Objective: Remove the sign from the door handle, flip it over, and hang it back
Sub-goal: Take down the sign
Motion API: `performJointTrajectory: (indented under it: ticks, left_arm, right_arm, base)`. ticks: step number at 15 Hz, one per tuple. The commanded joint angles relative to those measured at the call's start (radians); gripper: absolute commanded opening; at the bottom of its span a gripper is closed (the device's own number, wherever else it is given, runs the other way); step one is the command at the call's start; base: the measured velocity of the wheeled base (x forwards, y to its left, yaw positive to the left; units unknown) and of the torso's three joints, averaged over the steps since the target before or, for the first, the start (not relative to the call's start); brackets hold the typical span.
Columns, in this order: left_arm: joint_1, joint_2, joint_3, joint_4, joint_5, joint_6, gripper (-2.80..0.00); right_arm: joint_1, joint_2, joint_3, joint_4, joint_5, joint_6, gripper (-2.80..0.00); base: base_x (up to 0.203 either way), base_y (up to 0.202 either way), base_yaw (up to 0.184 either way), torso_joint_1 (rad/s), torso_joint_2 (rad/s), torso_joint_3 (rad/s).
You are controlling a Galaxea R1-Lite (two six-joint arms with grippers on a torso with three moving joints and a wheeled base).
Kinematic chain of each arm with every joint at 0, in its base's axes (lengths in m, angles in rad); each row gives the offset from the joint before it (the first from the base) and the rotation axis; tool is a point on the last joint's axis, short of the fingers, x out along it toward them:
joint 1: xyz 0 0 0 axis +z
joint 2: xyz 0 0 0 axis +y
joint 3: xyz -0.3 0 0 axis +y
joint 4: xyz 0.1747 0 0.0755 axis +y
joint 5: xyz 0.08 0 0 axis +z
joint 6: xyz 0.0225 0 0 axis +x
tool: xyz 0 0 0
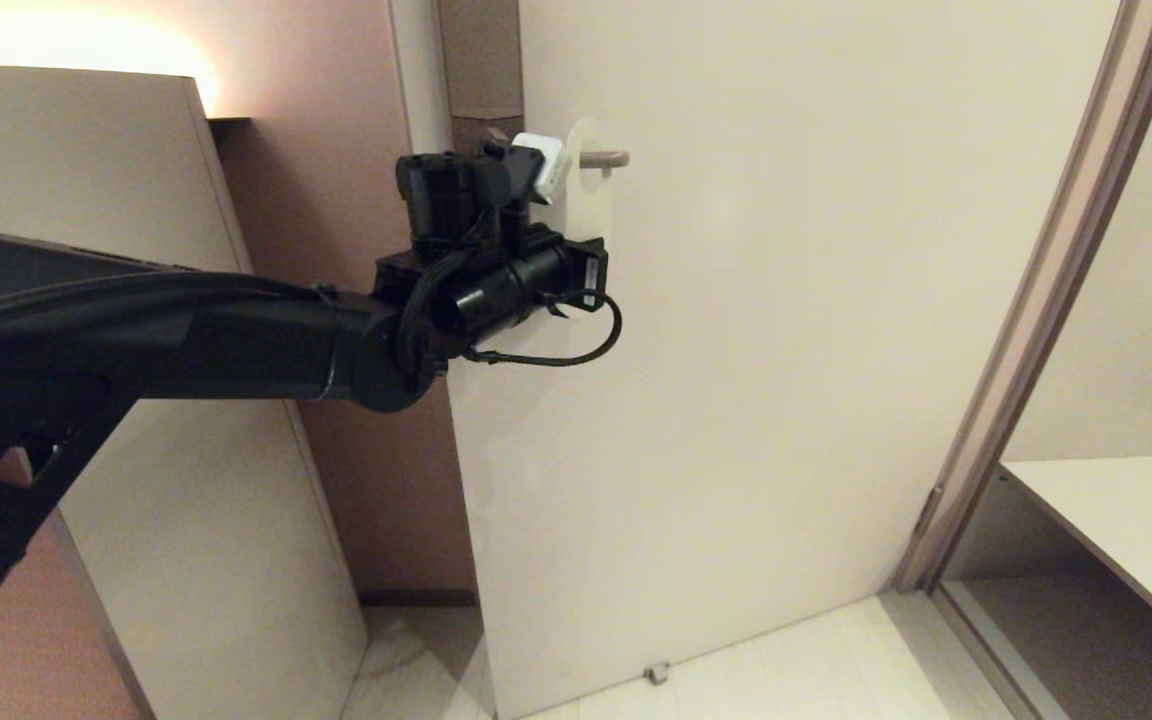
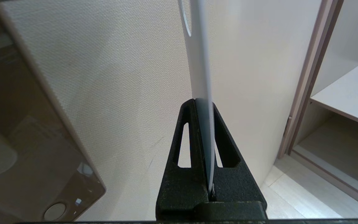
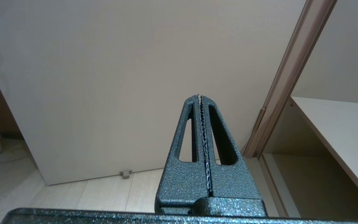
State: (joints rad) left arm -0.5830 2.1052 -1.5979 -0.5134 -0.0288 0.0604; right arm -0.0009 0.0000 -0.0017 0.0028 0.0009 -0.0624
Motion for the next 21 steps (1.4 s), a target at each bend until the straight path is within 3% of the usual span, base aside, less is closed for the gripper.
performJointTrajectory:
  ticks: [1, 21]
  left_arm:
    - [-0.001, 0.014, -0.024, 0.015, 0.000, 0.003, -2.80]
    - [-0.024, 0.110, -0.188, 0.101, -0.007, 0.019, -2.80]
  right_arm:
    - [-0.001, 0.000, 0.000, 0.000, 0.001, -0.001, -2.80]
    - [0.001, 0.002, 0.000, 0.000, 0.001, -0.001, -2.80]
  base:
    - [0.000, 0.000, 0.000, 0.000, 0.00, 0.000]
    - [0.000, 0.000, 0.000, 0.000, 0.00, 0.000]
